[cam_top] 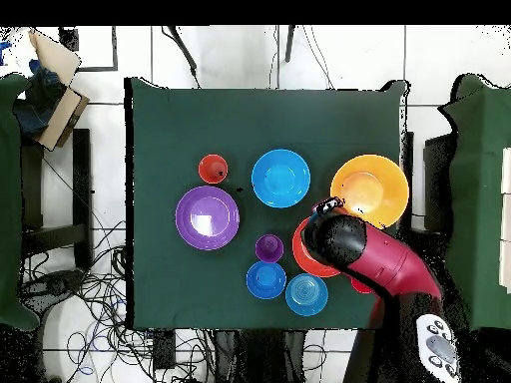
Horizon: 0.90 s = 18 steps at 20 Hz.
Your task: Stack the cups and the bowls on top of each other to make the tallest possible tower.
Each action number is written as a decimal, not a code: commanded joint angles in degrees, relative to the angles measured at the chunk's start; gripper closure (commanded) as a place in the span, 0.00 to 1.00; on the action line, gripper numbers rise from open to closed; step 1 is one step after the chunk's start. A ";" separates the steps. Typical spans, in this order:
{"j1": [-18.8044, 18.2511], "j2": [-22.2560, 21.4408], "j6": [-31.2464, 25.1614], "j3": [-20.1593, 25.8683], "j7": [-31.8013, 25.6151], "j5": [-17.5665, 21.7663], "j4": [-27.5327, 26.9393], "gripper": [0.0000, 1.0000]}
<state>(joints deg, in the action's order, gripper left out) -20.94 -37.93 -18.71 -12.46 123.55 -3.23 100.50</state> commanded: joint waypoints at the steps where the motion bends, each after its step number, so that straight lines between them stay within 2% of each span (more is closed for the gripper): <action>1: -2.12 -0.75 -4.96 4.20 4.36 -1.11 1.66 1.00; 3: -1.01 -0.03 -5.68 3.81 4.97 -1.51 -0.42 1.00; 7: 0.38 3.01 -11.12 2.55 5.45 -2.60 -8.52 1.00; 14: -3.26 7.53 -24.10 4.88 -1.17 -1.05 -24.68 1.00; 18: -4.89 10.13 -28.21 7.32 -4.00 -0.22 -30.97 1.00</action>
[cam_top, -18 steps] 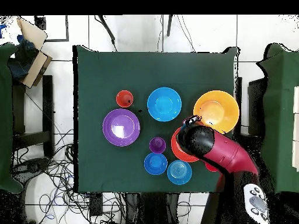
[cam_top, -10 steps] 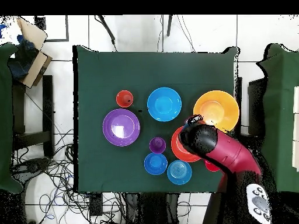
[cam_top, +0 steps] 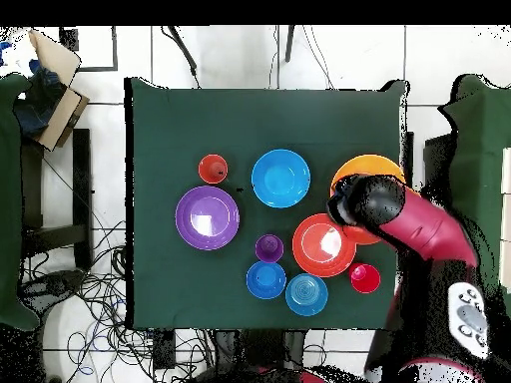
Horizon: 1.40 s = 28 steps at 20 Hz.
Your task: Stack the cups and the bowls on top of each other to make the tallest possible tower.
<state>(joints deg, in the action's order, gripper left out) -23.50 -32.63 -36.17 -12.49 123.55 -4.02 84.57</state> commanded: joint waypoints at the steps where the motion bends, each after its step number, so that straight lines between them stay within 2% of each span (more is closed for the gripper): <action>1: -2.66 5.53 -11.40 7.96 -4.45 0.67 -16.21 1.00; 8: -3.69 9.33 -16.71 11.30 -6.96 1.38 -24.24 1.00; 15: -4.15 12.67 -16.65 15.41 -9.61 1.37 -28.09 1.00; 24: -2.66 18.28 -21.45 16.70 -8.83 2.11 -38.10 1.00; 28: -2.69 21.82 -22.01 17.62 -11.29 3.35 -43.15 1.00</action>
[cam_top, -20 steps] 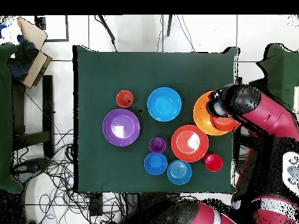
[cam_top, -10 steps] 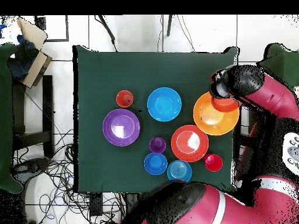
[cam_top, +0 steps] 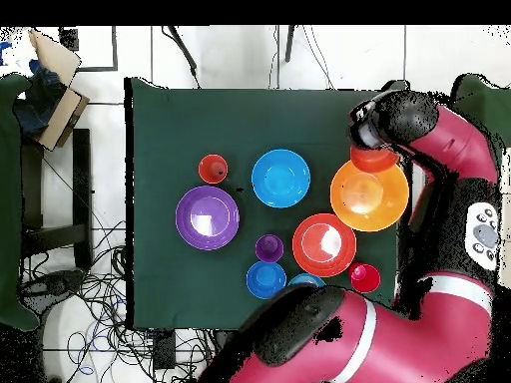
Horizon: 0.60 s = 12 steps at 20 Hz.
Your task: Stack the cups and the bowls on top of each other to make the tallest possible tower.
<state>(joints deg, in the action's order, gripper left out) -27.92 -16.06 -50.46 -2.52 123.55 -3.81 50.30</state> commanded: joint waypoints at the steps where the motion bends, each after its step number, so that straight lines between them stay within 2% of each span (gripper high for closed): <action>1: 1.81 5.73 -7.95 7.72 -11.56 3.33 -9.60 1.00; 6: 2.43 8.07 -12.24 7.77 -10.95 2.96 -13.88 1.00; 12: 3.54 11.02 -13.86 7.78 -9.88 2.32 -18.26 1.00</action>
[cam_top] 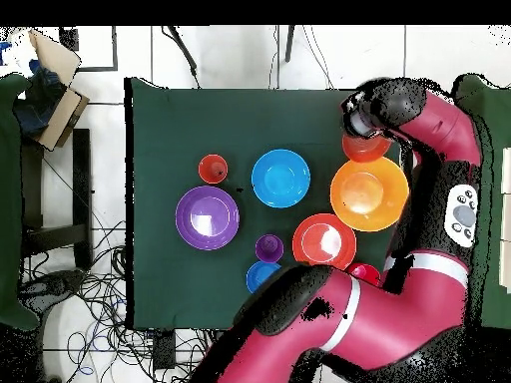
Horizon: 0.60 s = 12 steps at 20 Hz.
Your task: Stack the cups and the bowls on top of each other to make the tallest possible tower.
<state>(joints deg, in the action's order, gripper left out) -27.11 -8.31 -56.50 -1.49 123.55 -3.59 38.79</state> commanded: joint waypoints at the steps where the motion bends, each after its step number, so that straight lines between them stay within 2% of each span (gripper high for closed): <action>1: 2.88 3.57 -8.16 6.68 -9.66 1.97 -7.27 1.00; 12: 4.22 8.00 -8.99 6.92 -6.48 0.25 -12.32 1.00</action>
<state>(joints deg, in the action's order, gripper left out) -24.93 -2.25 -60.29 -0.86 123.55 -3.65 29.46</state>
